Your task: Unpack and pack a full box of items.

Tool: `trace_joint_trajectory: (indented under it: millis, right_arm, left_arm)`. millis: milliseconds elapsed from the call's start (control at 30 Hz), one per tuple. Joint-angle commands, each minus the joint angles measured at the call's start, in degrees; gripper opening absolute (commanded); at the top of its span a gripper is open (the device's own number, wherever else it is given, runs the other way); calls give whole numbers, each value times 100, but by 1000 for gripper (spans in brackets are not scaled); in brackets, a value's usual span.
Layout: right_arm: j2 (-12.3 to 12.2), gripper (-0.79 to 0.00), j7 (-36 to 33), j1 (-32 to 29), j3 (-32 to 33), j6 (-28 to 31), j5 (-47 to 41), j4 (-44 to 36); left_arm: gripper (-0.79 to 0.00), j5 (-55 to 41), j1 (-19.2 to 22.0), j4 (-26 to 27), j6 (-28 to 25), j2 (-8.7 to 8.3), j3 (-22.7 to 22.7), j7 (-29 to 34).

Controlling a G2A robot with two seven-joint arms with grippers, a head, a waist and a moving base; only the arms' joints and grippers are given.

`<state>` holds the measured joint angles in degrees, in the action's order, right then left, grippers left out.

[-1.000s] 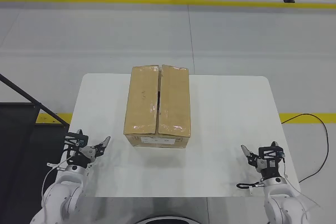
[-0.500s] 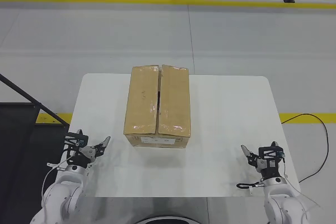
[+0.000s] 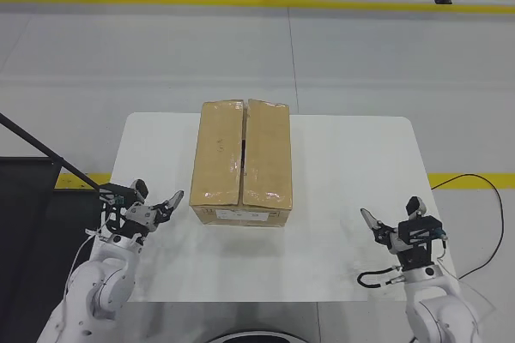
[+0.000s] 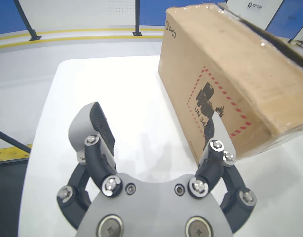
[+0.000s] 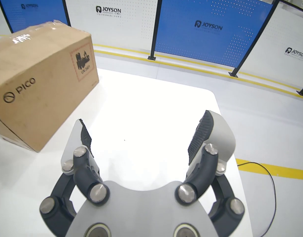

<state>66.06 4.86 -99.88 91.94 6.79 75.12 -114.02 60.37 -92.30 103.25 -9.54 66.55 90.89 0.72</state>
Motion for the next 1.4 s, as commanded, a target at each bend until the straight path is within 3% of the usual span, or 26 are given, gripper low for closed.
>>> trace_joint_trajectory:
  millis: [0,533,733,1367]
  right_arm:
    - [-2,0,39,-54,8,63,69,-107]
    - [-5,0,89,-148,60,97,173,-203]
    - [-5,0,89,-148,60,97,173,-203]
    - [-5,0,89,-148,60,97,173,-203]
  left_arm:
    - [0,-133,30,-13,29,11,-7,-25]
    - [0,-211,100,-124,180,27,14,17]
    - [0,-137,282,-291,341,58,-143,35]
    - [0,279,595,-493,184,103,-538,149]
